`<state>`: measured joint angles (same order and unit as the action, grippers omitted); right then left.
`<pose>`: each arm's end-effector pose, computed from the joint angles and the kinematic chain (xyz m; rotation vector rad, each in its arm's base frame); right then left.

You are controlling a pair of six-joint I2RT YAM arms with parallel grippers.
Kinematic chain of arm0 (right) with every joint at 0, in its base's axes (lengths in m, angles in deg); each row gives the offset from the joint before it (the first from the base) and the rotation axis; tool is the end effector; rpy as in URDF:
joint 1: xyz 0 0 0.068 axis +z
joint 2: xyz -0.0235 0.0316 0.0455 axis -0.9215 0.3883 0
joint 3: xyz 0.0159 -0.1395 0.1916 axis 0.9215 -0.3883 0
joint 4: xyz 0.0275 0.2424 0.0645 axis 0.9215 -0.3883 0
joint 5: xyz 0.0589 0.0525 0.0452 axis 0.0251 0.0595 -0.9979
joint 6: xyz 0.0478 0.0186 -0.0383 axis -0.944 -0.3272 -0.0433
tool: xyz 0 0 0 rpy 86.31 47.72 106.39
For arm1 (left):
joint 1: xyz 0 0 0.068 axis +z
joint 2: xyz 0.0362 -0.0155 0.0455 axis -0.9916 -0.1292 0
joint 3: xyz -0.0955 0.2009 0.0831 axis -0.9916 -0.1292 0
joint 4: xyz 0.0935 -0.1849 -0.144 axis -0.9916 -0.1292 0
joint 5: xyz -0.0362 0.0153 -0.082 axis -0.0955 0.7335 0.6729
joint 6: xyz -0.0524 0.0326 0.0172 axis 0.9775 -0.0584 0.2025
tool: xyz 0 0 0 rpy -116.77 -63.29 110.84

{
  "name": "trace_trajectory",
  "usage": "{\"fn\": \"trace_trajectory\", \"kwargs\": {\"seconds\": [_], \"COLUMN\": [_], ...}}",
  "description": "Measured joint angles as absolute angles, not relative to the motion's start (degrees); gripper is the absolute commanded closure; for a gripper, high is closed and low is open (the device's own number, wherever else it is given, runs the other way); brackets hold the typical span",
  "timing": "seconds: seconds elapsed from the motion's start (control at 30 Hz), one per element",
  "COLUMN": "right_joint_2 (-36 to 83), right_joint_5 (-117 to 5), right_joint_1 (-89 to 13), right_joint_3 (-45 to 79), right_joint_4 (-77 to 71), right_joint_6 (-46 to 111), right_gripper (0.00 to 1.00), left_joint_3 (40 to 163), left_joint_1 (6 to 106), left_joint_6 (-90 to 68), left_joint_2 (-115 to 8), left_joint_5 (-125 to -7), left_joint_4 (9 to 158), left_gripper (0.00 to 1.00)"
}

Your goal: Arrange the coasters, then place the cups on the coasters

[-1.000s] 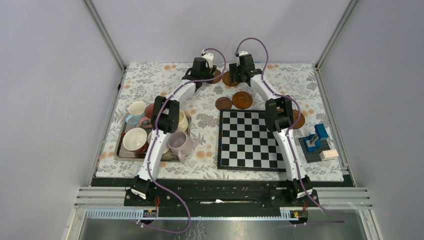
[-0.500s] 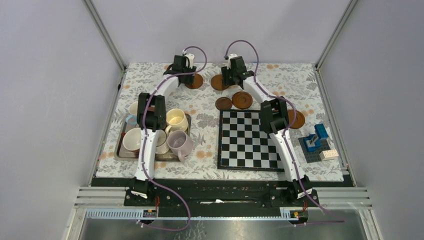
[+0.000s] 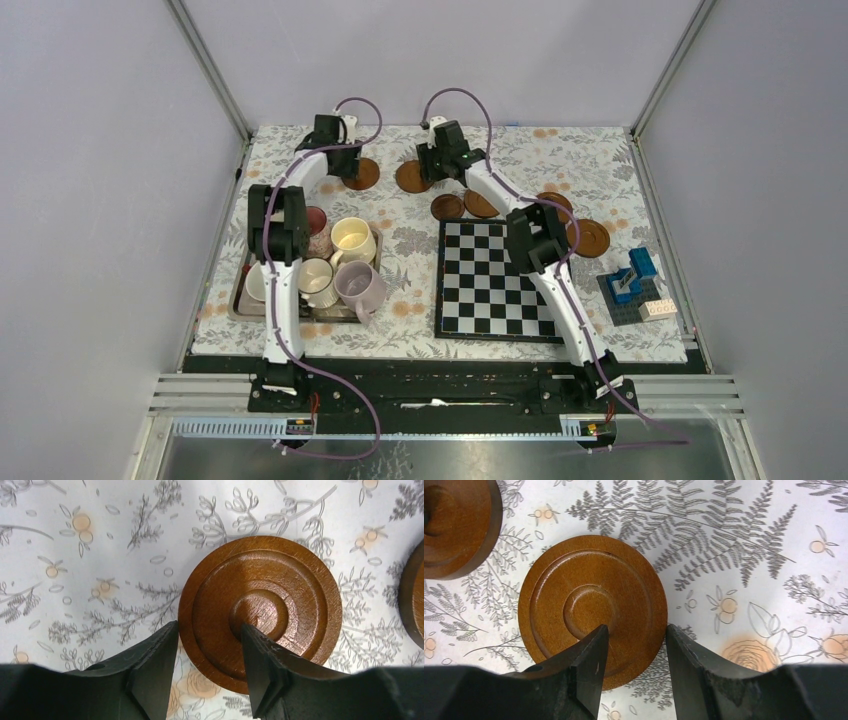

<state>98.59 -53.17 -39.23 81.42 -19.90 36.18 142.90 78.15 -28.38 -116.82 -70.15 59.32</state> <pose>0.5046 0.2724 0.1305 -0.5168 2.1172 0.4111 0.5111 -0.0430 0.1312 0.2490 2.3748 -0.0698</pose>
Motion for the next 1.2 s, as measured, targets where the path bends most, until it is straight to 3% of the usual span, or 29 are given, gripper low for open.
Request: {"fn": "trace_trajectory", "kwargs": {"seconds": [0.3, 0.57, 0.97, 1.2], "right_joint_2": [98.8, 98.9, 92.4, 78.8], "right_joint_5": [-53.0, -51.8, -54.8, -62.1], "right_joint_1": [-37.1, -36.5, -41.1, -51.2], "right_joint_3": [81.8, 82.2, 81.4, 75.6], "right_joint_4": [-19.9, -20.1, -25.1, -33.0], "right_joint_6": [36.2, 36.6, 37.1, 40.1], "right_gripper": [0.43, 0.23, 0.17, 0.19], "left_joint_3": [137.1, 138.2, 149.1, 148.0], "left_joint_1": [79.9, 80.6, 79.2, 70.5], "left_joint_6": [-28.7, -28.3, -24.2, -26.3], "left_joint_2": [-113.0, -113.0, -110.4, -106.9], "left_joint_5": [-68.3, -67.9, -64.0, -58.1], "left_joint_4": [58.6, 57.1, 55.8, 56.3], "left_gripper": [0.48, 0.33, 0.18, 0.18]}}
